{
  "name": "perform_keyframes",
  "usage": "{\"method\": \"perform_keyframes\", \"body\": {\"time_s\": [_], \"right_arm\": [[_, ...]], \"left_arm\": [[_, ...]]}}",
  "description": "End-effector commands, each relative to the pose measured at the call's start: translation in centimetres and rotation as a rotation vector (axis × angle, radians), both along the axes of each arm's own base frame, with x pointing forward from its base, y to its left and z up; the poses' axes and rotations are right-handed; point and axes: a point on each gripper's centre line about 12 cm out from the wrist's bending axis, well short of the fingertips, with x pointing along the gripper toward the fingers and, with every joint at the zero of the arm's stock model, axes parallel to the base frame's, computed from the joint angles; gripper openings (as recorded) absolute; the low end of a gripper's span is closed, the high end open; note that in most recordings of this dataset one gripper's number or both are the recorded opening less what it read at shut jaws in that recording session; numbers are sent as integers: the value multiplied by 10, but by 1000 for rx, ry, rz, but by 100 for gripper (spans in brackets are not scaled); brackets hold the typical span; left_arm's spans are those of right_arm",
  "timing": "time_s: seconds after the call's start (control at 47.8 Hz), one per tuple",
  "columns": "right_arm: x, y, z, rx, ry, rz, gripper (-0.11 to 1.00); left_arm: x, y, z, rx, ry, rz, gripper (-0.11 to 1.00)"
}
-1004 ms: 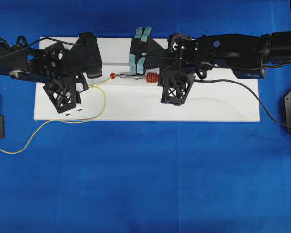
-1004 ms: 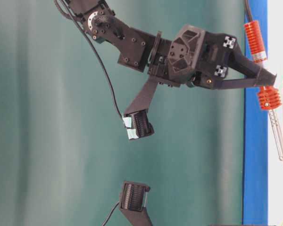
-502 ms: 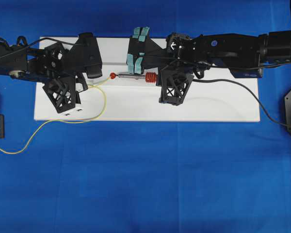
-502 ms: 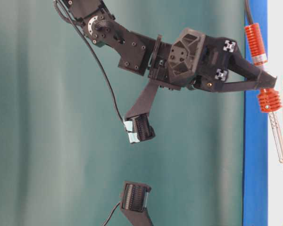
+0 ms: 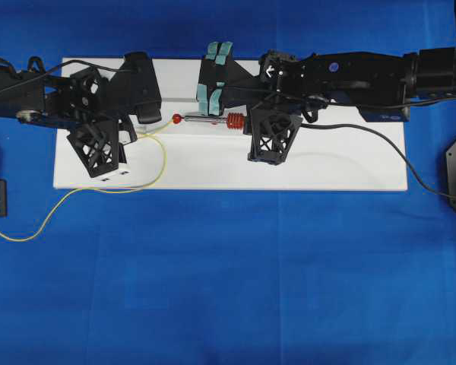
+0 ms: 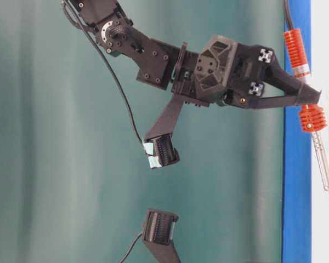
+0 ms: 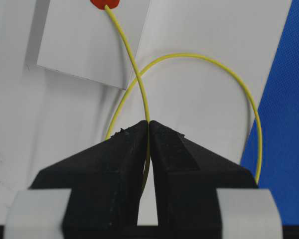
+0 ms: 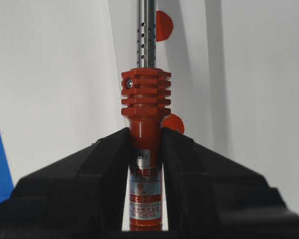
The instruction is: Touch the tip of the soldering iron to the tip of the solder at the mark.
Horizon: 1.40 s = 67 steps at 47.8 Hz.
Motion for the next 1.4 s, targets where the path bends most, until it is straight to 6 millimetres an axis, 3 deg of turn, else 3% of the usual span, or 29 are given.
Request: {"method": "perform_keyframes", "body": {"time_s": [0.0,1.38], "right_arm": [[6,-2,13,-10,-40,1,6],[5,-2,13,-13,-37,4,6]], "left_arm": [[10,1,11,9,-27,-7,2],[14,2,12,5,-1,-7,2]]}}
